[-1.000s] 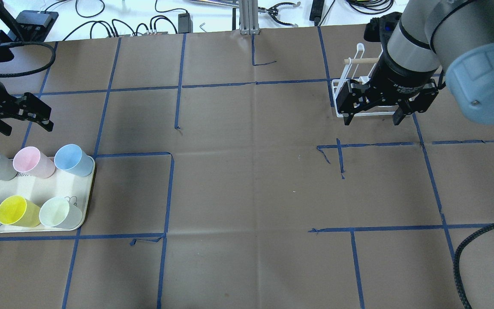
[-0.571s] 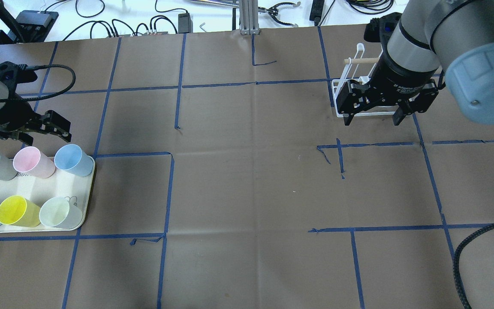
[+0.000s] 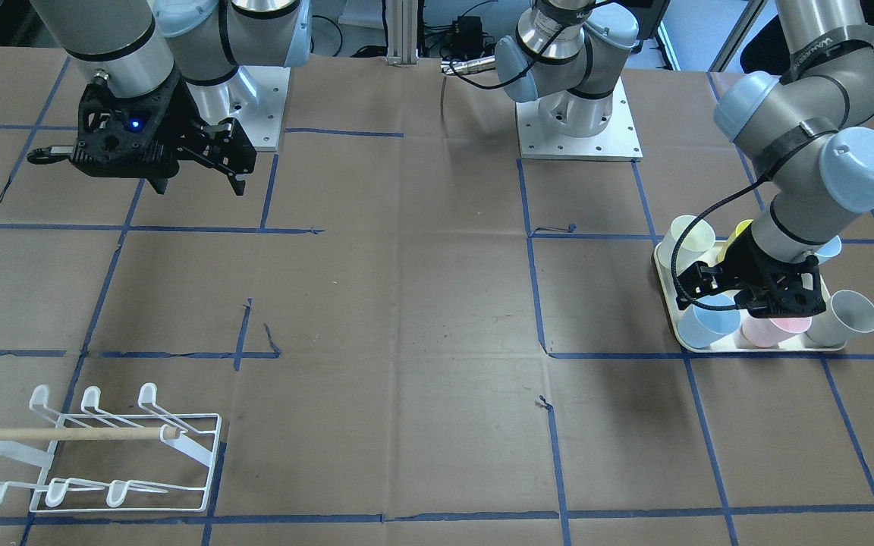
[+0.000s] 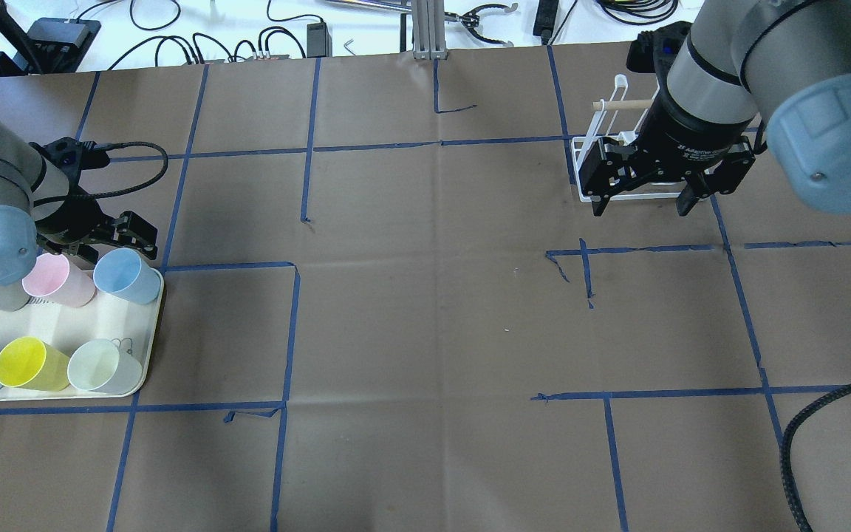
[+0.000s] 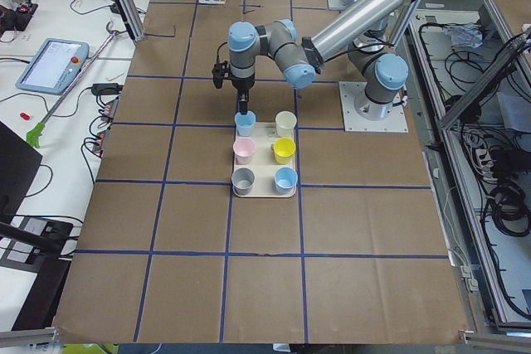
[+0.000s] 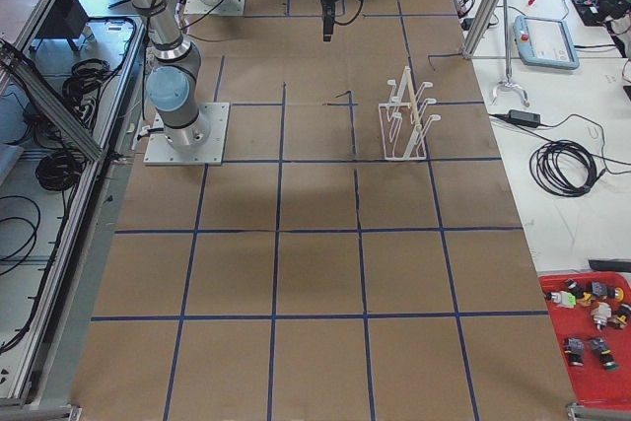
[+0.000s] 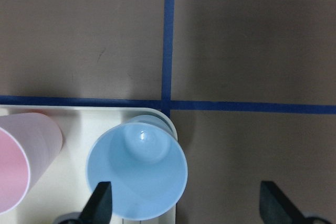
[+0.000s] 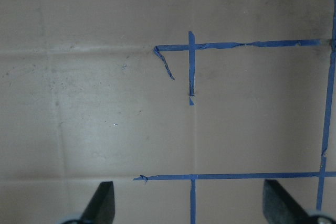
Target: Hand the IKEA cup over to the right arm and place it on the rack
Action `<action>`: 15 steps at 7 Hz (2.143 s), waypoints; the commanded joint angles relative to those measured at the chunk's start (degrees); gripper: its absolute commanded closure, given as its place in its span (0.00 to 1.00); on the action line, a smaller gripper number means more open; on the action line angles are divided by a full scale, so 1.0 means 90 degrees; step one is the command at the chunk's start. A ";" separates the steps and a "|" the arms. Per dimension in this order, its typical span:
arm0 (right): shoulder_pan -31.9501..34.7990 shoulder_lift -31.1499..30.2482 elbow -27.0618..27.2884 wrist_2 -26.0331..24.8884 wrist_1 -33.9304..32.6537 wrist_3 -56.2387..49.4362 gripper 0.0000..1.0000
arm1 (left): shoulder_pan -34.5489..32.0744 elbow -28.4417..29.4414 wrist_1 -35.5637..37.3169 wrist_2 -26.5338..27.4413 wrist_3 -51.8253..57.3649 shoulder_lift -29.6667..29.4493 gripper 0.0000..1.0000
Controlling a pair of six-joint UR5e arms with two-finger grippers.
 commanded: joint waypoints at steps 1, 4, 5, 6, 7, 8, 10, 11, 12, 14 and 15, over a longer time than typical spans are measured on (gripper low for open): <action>0.0010 0.0020 0.0078 0.0046 -0.0355 0.0032 0.00 | 0.0006 -0.0410 0.0652 0.0027 0.0011 -0.0200 0.01; 0.0000 0.0030 0.0371 0.0963 -0.1867 0.0788 0.00 | 0.0016 -0.0490 0.0705 0.0114 0.0050 -0.0231 0.01; 0.0000 -0.0009 0.0478 0.1497 -0.2520 0.1712 0.00 | 0.0025 -0.0490 0.0705 0.0095 0.0050 -0.0221 0.10; 0.0000 -0.0038 0.0624 0.1889 -0.3242 0.2427 0.00 | 0.0035 -0.0471 0.0724 0.0095 0.0060 -0.0221 0.34; 0.0000 -0.0048 0.0867 0.2115 -0.3810 0.2531 0.00 | 0.0045 -0.0461 0.0705 0.0095 0.0050 -0.0221 0.58; -0.0010 -0.0029 0.1179 0.2601 -0.4715 0.2754 0.00 | 0.0074 -0.0442 0.0705 0.0095 0.0041 -0.0221 0.80; 0.0000 -0.0029 0.1785 0.3227 -0.6415 0.4244 0.00 | 0.0094 -0.0413 0.0656 0.0095 0.0011 -0.0221 1.00; 0.0000 -0.0019 0.1981 0.3424 -0.7129 0.4782 0.00 | 0.0094 -0.0354 0.0627 0.0095 0.0021 -0.0144 1.00; -0.0019 -0.0038 0.2292 0.3474 -0.7929 0.5590 0.00 | 0.0094 -0.0247 0.0588 0.0095 0.0021 -0.0066 1.00; -0.0019 -0.0029 0.2850 0.3475 -0.9463 0.6824 0.00 | 0.0055 0.0753 -0.0877 0.0095 -0.0008 0.0139 1.00; -0.0019 -0.0029 0.3074 0.3475 -1.0089 0.7080 0.00 | 0.0045 0.1668 -0.1979 0.0095 -0.0018 0.0043 1.00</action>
